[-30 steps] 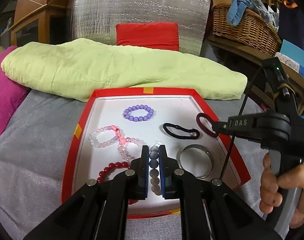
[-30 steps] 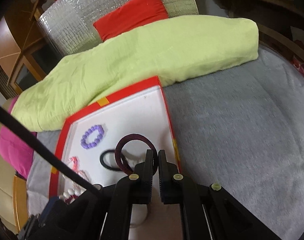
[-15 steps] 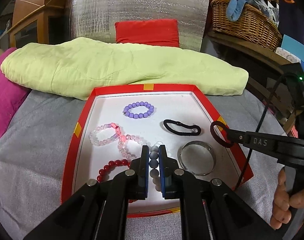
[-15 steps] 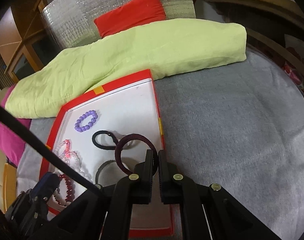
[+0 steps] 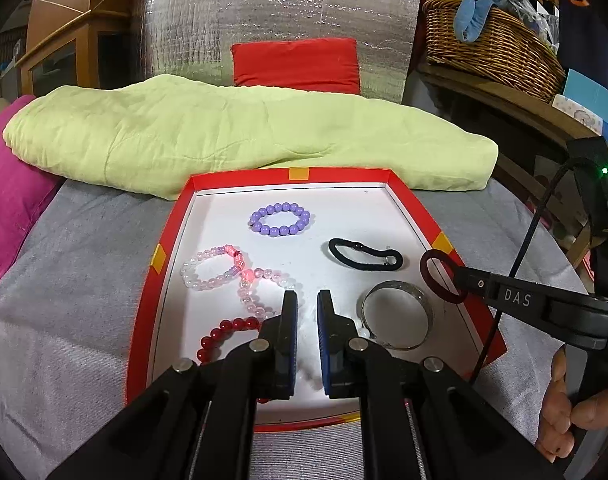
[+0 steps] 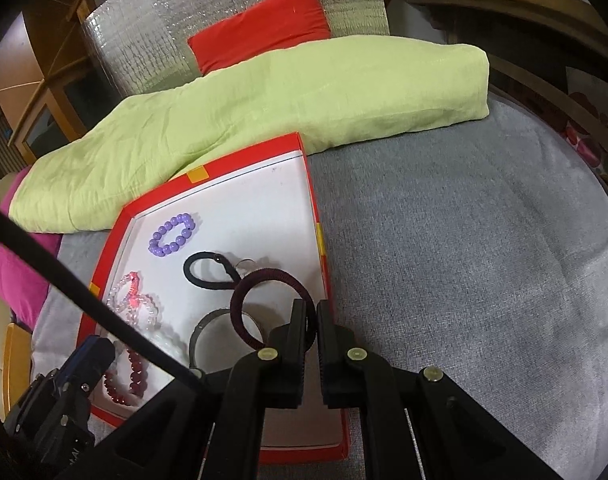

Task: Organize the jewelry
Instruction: 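Open left tool inside the tray while right tool releases the hair band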

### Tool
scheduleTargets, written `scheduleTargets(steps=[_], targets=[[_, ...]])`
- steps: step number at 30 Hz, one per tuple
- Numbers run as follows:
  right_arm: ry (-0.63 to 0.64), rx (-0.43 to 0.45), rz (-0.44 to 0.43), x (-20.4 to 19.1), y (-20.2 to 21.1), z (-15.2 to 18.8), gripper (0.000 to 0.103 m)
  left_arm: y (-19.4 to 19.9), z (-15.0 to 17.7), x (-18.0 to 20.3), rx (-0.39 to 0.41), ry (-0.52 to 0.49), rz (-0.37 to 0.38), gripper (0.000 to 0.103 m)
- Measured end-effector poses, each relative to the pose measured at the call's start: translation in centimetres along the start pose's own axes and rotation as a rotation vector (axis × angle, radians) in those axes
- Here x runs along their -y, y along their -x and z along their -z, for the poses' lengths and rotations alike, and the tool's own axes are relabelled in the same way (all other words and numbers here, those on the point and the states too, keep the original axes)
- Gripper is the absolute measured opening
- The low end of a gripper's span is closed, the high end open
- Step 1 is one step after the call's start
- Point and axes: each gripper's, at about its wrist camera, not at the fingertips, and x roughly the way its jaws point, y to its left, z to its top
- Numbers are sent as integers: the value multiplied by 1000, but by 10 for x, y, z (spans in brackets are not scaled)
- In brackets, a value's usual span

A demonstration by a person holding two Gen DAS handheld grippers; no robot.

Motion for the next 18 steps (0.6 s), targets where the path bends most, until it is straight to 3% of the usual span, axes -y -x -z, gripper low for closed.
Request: scheduleTargets(steps=[11,13,18], targets=[[-5,19,-1,-1,-6,1,7,0,1,2,-11,-12,-10,12],[-4,29,0,-2,-7,1,7,0,1,2,-11,-11,-14,28],[-10,40,-9,-2,-8,-1,8,3,0,1,2,-12,-30,45]])
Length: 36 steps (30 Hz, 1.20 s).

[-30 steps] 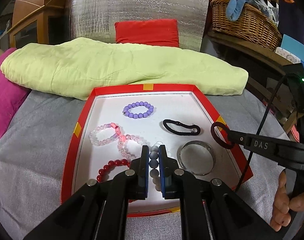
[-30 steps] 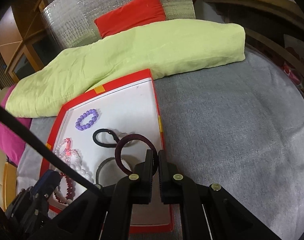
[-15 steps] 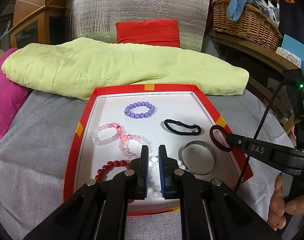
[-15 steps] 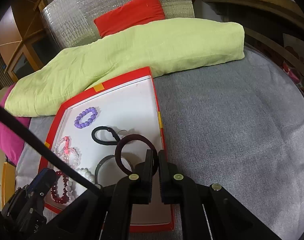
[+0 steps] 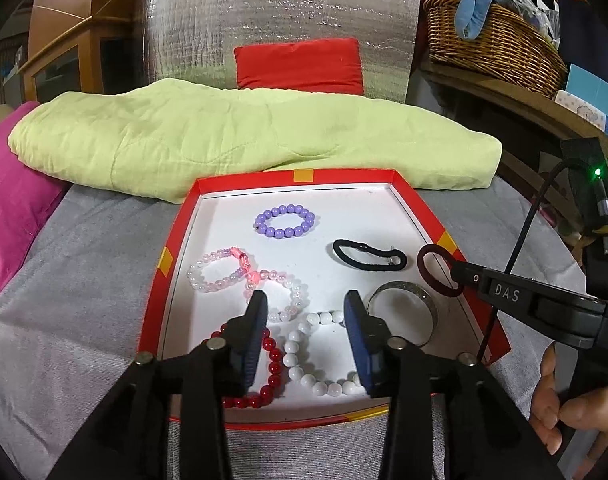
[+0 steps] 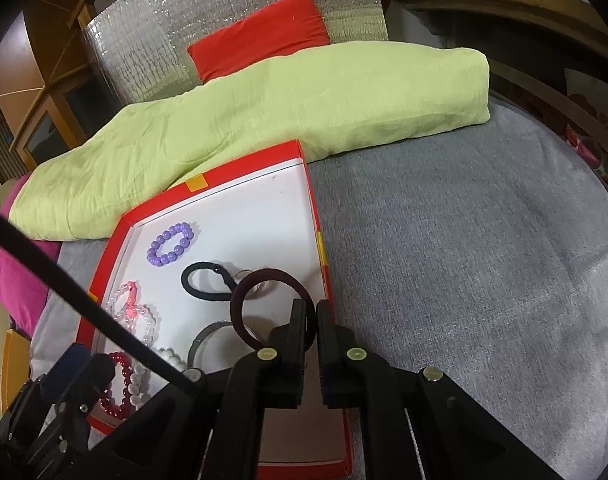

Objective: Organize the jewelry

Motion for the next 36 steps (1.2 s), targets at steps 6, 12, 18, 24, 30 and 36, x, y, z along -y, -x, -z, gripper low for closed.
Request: scheduleTargets(steps=[6,12,18,24,30,36], targets=[[-7,3,-25,-2,1,0,19,5,-2,-2,10,-5,-41,69],[-21,4,-48,-3,7,0,19,9,-4,-14,0,26,-71,80],[12,13,-51,-11,24,4,19,20,-2,-23,6,25,-109,82],[64,18,-48,-23,46,17,30,34,5,-30,4,-30,-146,82],[122,32,-34,-38,71,38,44,53,9,-41,14,-25,-172,83],[170,45,-32,-49,95,58,47,67,13,-47,21,-18,-204,83]])
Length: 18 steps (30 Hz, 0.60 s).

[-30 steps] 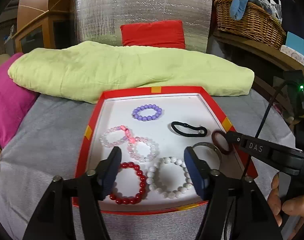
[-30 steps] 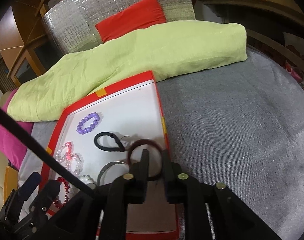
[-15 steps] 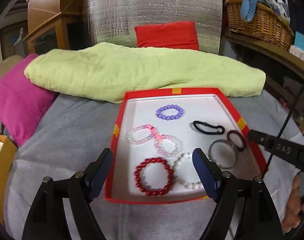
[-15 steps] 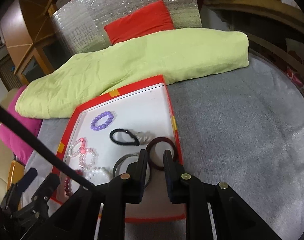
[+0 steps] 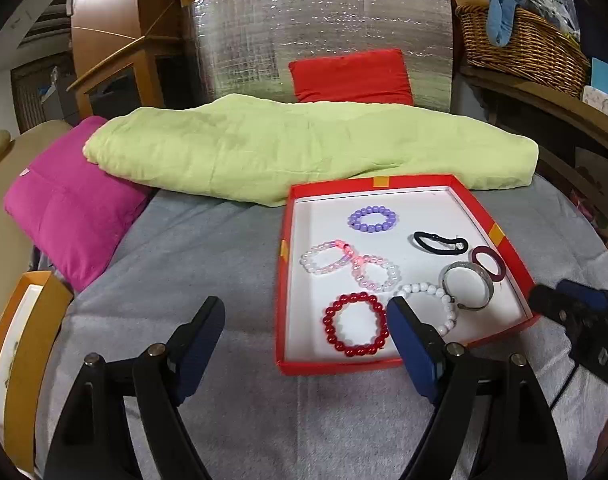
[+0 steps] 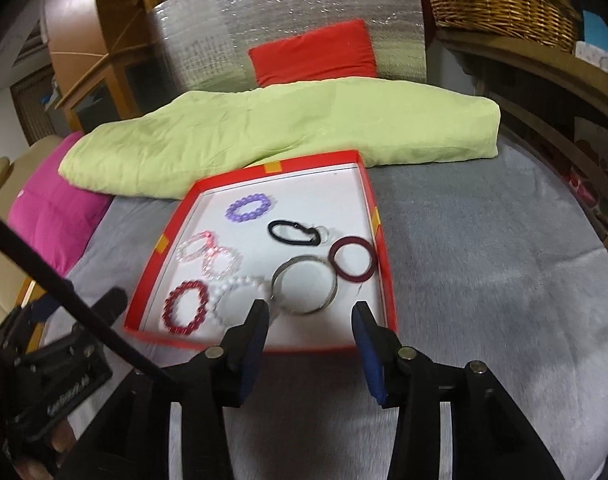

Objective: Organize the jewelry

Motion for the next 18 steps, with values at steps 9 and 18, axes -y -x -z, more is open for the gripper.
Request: scheduleTargets(steps=[9,18], targets=[[55,38,51,-9,38,28,52,22,8,-9,8,40,-45,84],[72,141,131,0,81,51,63,64,25,-5,41,16,-67,84]])
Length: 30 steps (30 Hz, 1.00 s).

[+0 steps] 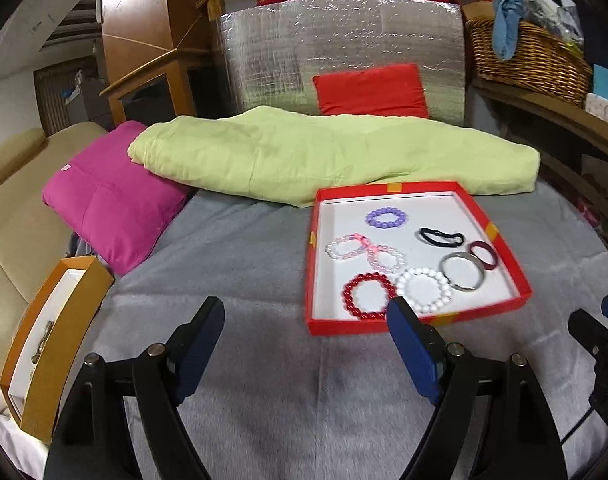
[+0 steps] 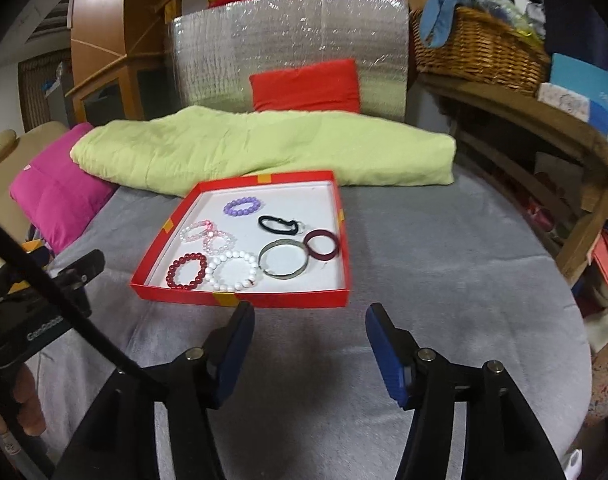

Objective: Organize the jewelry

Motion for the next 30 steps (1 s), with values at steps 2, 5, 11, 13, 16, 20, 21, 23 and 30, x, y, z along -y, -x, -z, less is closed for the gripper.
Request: scheduleTargets(steps=[2,5,11,13,16,20,21,23,30], targets=[[9,14,20,1,7,4,64,7,3,0,6,-1,14,84],[21,20,34,2,11,7,65,19,7,-3,22,15,32,84],[35,20,28,-1,9,8,65,22,8,-18,29,95,114,84],[36,15,21,-4,7,8,65,19,8,-21,27,112,89,84],[45,12,13,-8,4,8,65,15,8,-23,28,110,53,84],[57,14,9,-14,3,9,65,12,10,-26,25,100,32,84],[58,15,6,-15,3,9,65,12,10,-26,23,96,29,84],[57,15,1,-17,2,9,66,12,11,-27,21,93,27,84],[65,14,1,-19,1,9,66,14,12,-26,27,84,22,84]])
